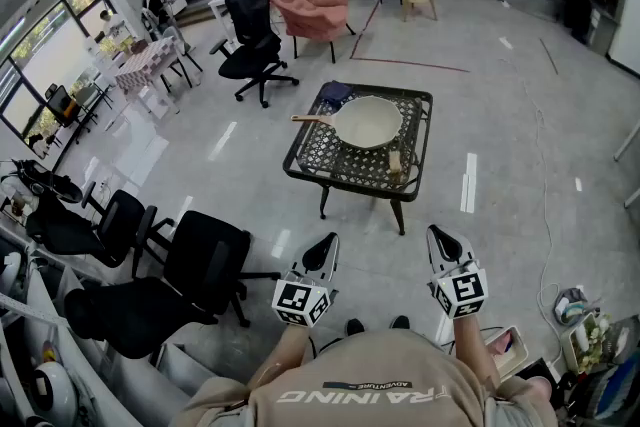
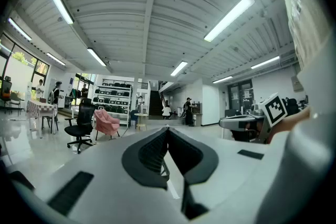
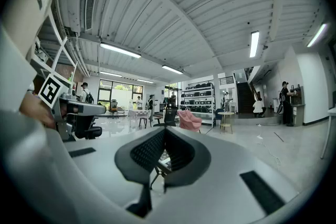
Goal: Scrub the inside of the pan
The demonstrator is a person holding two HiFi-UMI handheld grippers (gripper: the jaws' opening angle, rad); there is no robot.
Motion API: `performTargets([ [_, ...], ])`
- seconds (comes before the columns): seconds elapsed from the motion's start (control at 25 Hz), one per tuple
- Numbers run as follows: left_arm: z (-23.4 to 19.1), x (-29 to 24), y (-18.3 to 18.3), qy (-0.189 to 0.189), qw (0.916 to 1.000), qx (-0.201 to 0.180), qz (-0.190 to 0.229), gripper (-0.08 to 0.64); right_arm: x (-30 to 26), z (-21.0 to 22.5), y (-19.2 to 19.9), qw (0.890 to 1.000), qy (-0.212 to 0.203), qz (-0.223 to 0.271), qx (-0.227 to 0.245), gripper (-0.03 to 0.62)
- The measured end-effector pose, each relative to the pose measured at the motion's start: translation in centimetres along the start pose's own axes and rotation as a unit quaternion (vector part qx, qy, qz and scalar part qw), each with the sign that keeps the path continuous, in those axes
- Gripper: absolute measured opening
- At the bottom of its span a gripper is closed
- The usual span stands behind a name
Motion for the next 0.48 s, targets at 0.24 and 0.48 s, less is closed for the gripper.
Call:
performTargets([
  [0.24, -2.8, -1.1, -0.4, -0.033, 0.9988, 0.019, 0.03, 0.018, -4.1, 1.1, -2.8, 0.999, -0.01, 0.041, 0.033, 0.017],
  [0.48, -3.3, -1.1, -0.8, -0.021, 0.9989, 0.013, 0.04, 0.018, -3.5, 0.7, -2.5, 0.999, 0.001, 0.035, 0.033, 0.017],
])
Point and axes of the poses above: the fingertips, and each gripper's own axes: x backward along the fingers, z to its right, y out of its underside, the point moved 9 cm from there along x, backward along the fingers, and after that the axes turned 5 degrees about y, right-handed, at the moved point
